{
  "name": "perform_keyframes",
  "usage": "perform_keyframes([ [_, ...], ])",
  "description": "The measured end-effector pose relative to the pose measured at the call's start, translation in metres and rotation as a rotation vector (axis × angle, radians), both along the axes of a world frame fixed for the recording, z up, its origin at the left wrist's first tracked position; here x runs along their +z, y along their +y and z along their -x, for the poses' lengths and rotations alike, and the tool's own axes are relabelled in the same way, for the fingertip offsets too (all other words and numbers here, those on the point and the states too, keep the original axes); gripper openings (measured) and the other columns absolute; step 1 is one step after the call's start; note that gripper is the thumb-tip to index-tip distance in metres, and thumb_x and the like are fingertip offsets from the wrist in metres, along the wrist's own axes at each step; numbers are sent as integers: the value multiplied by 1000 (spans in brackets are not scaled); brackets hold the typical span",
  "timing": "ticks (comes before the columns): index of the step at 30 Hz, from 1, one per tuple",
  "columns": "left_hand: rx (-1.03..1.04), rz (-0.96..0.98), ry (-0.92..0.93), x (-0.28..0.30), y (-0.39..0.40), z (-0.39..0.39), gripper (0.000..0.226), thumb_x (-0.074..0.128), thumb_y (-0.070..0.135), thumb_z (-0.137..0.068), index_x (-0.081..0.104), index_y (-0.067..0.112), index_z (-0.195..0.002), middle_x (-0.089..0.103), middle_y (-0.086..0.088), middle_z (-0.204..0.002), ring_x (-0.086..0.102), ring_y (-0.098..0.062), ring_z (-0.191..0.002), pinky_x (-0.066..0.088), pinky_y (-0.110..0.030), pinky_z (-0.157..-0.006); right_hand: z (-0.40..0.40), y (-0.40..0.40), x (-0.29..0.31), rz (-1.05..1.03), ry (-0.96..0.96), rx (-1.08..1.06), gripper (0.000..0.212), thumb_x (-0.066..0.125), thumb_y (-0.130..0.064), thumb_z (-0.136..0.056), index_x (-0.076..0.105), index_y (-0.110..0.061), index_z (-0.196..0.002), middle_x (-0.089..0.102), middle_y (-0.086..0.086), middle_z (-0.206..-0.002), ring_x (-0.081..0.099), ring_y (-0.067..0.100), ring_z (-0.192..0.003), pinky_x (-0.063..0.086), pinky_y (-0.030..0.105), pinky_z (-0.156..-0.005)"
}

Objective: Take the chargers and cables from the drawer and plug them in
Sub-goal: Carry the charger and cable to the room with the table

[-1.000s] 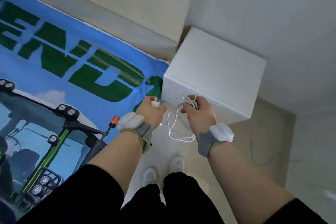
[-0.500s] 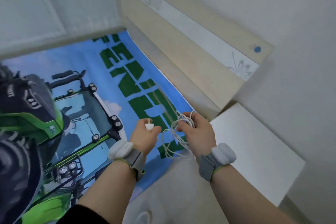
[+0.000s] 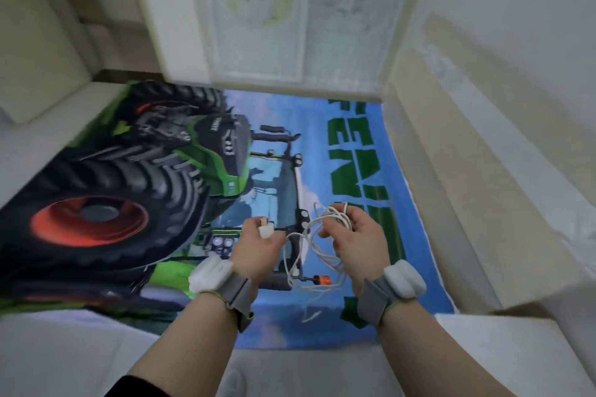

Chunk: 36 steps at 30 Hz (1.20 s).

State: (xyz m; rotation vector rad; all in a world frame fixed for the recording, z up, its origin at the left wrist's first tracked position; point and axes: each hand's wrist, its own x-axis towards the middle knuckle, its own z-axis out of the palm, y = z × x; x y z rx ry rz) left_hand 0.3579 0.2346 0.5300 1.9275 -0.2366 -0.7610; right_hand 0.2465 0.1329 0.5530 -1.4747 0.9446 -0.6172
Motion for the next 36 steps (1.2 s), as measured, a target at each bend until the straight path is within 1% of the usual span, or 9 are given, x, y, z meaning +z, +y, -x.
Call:
perform_keyframes([
  [2, 47, -10, -3, 6, 16, -7, 47, 55, 21, -86, 42, 15, -131, 61, -19, -107, 60, -39, -98, 51, -45, -89, -13, 10, 3, 10, -9, 47, 11, 64, -8, -84, 67, -17, -89, 69, 4, -67, 50, -1, -41, 41, 14, -48],
  [7, 258, 4, -40, 27, 82, -38, 44, 55, 18, -86, 45, 12, -129, 63, -23, -113, 60, -40, -106, 50, -48, -93, -69, 61, 13, 91, 24, 256, 15, 65, -16, -83, 64, -31, -86, 72, -1, -68, 66, 14, -71, 51, 32, -74],
  [11, 365, 43, -32, 36, 137, -68, 57, 54, 30, -75, 45, 12, -129, 61, -25, -117, 59, -40, -110, 49, -49, -95, -116, 108, 18, 126, 0, 376, 15, 65, -19, -85, 68, -24, -99, 72, -2, -66, 53, -2, -47, 41, 20, -55],
  [14, 429, 48, -35, 37, 181, -93, 49, 56, 22, -83, 44, 12, -130, 63, -28, -115, 59, -42, -108, 49, -51, -94, -152, 146, 21, 140, -22, 435, 14, 64, -18, -85, 67, -26, -96, 71, -3, -64, 50, -4, -43, 37, 12, -46],
  [19, 529, 55, -61, 39, 268, -144, 46, 59, 22, -83, 47, 17, -126, 67, -20, -104, 65, -36, -94, 52, -47, -91, -216, 223, 26, 139, -45, 522, 15, 65, -18, -84, 69, -26, -95, 71, -4, -61, 50, -2, -42, 36, 18, -52],
  [23, 621, 93, -95, 39, 343, -185, 40, 67, 28, -79, 53, 19, -115, 66, -6, -90, 65, -27, -80, 55, -44, -84, -269, 292, 27, 142, -90, 588, 16, 65, -19, -80, 69, -34, -78, 72, -1, -63, 53, 3, -49, 42, 28, -59],
  [26, 667, 118, -102, 38, 387, -208, 35, 70, 29, -78, 53, 22, -108, 62, 1, -81, 62, -20, -70, 57, -41, -78, -301, 332, 25, 113, -131, 647, 14, 65, -21, -79, 70, -34, -80, 72, 2, -64, 49, -1, -43, 36, 24, -55],
  [30, 754, 136, -97, 33, 451, -244, 36, 70, 28, -78, 53, 21, -110, 64, -6, -88, 60, -17, -66, 52, -30, -61, -352, 393, 21, 81, -118, 745, 12, 64, -32, -74, 70, -36, -83, 72, 3, -65, 44, 2, -41, 34, 26, -53],
  [36, 890, 166, -75, 23, 507, -305, 37, 68, 24, -80, 55, 16, -113, 63, -9, -91, 60, -21, -65, 52, -32, -64, -431, 455, 16, 42, -131, 915, 9, 66, -30, -76, 71, -29, -83, 72, 4, -65, 47, 4, -45, 38, 28, -57],
])
